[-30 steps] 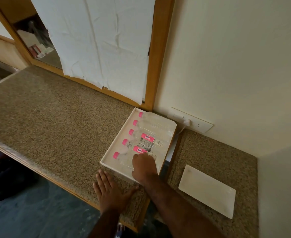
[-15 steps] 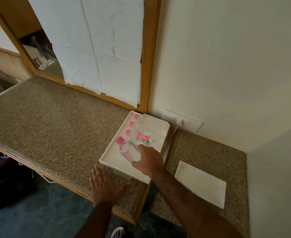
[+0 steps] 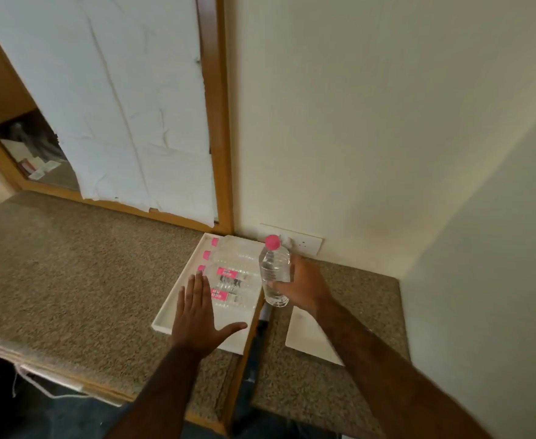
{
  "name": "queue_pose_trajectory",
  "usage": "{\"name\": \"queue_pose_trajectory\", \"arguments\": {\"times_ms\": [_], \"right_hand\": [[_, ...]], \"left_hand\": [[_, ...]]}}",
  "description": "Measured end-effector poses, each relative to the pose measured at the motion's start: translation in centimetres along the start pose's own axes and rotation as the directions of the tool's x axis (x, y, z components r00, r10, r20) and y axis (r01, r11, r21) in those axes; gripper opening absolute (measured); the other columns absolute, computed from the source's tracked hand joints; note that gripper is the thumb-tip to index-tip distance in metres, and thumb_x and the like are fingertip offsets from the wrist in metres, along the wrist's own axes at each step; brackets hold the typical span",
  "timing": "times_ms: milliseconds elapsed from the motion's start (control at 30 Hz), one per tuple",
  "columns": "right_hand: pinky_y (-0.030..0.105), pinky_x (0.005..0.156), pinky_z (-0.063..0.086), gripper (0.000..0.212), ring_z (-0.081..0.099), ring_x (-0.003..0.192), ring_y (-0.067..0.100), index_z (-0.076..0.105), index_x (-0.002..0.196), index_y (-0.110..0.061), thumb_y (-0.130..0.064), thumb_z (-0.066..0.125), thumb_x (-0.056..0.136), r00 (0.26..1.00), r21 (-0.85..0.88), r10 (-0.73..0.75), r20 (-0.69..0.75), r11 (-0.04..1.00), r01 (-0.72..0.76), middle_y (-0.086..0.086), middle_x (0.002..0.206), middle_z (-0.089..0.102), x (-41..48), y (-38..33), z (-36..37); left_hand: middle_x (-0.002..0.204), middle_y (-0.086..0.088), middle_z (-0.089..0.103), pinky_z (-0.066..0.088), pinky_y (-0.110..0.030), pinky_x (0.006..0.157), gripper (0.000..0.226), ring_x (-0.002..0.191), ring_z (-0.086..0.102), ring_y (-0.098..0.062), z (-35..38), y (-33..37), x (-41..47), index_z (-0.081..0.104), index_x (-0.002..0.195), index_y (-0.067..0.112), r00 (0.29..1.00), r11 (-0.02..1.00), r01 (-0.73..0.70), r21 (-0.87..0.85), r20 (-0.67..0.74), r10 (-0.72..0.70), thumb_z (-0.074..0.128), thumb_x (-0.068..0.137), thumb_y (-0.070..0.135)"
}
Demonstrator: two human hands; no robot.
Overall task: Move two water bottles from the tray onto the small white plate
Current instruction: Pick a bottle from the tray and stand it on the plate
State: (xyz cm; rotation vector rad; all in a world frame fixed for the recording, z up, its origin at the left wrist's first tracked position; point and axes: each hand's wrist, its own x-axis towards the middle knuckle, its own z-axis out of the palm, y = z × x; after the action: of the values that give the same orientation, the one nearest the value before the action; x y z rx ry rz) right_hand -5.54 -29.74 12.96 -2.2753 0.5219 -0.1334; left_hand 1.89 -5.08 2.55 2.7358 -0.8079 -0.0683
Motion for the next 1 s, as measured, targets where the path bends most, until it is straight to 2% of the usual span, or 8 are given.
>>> {"name": "queue_pose_trajectory", "arguments": {"times_ms": [100,167,333,433,667,767,867,1000], "right_hand": [[0.039,0.087,0.058,0.066,0.069,0.097,0.015,0.06,0.126,-0.02,-0.032,0.087,0.067,1.0,0.032,0.004,-0.005,0.999,-0.004,-0.001,0.112,0.073,0.3,1.0,-1.1],[0.039,0.088,0.058,0.063,0.07,0.099,0.017,0.06,0.124,-0.02,-0.03,0.087,0.068,0.985,0.076,0.097,-0.142,0.993,-0.087,0.0,0.115,0.073,-2.5,4.6,-7.5],[0.036,0.091,0.057,0.065,0.069,0.104,0.017,0.058,0.127,-0.017,-0.024,0.088,0.069,0.985,0.08,0.111,-0.135,0.992,-0.1,0.001,0.12,0.071,-3.2,6.5,-8.4],[0.039,0.092,0.057,0.064,0.068,0.105,0.016,0.06,0.126,-0.019,-0.023,0.089,0.069,0.974,0.108,0.159,-0.161,0.984,-0.142,0.0,0.12,0.071,-4.0,9.6,-9.5],[0.037,0.091,0.056,0.065,0.067,0.103,0.012,0.057,0.127,-0.026,-0.02,0.087,0.07,0.97,0.14,0.215,-0.117,0.97,-0.198,-0.005,0.115,0.071,-7.0,15.2,-10.2],[0.024,0.086,0.053,0.066,0.066,0.103,0.011,0.056,0.13,-0.026,-0.022,0.088,0.072,0.969,0.131,0.228,-0.097,0.968,-0.214,-0.008,0.116,0.069,-7.9,17.0,-9.8],[0.004,0.075,0.044,0.058,0.062,0.094,-0.005,0.057,0.124,-0.032,-0.021,0.086,0.075,0.966,0.152,0.249,-0.077,0.96,-0.235,-0.016,0.108,0.066,-8.4,18.8,-9.6],[0.003,0.074,0.045,0.056,0.062,0.098,-0.002,0.056,0.122,-0.033,-0.018,0.085,0.076,0.957,0.179,0.285,-0.061,0.946,-0.27,-0.014,0.109,0.066,-8.8,21.0,-8.6]], "left_hand": [[0.17,-0.019,-0.006,0.002,-0.052,0.127,0.144,0.158,-0.006,-0.033,0.1,1.0,0.9,0.001,0.16,0.0,0.997,0.997,-0.072,-0.008,-0.01,0.071,0.04,0.069,0.104],[0.17,-0.018,-0.007,0.001,-0.051,0.128,0.143,0.158,-0.006,-0.032,0.8,8.0,3.0,0.001,0.161,0.001,0.967,0.967,-0.255,-0.014,-0.027,0.255,0.042,0.069,0.103],[0.17,-0.017,-0.004,-0.01,-0.041,0.127,0.136,0.158,-0.005,-0.033,1.8,10.4,2.8,0.002,0.162,0.007,0.95,0.948,-0.304,-0.098,0.047,0.309,0.047,0.073,0.099],[0.171,-0.012,-0.01,-0.005,-0.046,0.128,0.14,0.157,-0.014,-0.025,3.7,13.2,2.6,0.002,0.163,0.009,0.931,0.932,-0.348,-0.106,0.082,0.357,0.045,0.068,0.103],[0.169,-0.009,-0.018,-0.001,-0.047,0.128,0.142,0.156,-0.018,-0.024,8.7,15.7,0.2,-0.009,0.161,0.011,0.93,0.945,-0.285,-0.162,0.192,0.313,0.045,0.067,0.103],[0.167,-0.008,-0.028,-0.01,-0.042,0.126,0.142,0.151,-0.032,-0.018,10.6,15.4,-1.6,-0.02,0.158,0.015,0.941,0.964,-0.203,-0.17,0.238,0.24,0.039,0.066,0.106],[0.167,-0.009,-0.027,-0.01,-0.043,0.127,0.145,0.152,-0.029,-0.021,13.1,15.3,-2.7,-0.02,0.158,0.013,0.939,0.971,-0.132,-0.198,0.289,0.186,0.037,0.063,0.108],[0.169,-0.008,-0.022,-0.01,-0.042,0.125,0.15,0.154,-0.022,-0.021,15.5,15.4,-3.5,-0.021,0.159,0.014,0.929,0.973,-0.026,-0.23,0.354,0.108,0.038,0.058,0.109]]}}
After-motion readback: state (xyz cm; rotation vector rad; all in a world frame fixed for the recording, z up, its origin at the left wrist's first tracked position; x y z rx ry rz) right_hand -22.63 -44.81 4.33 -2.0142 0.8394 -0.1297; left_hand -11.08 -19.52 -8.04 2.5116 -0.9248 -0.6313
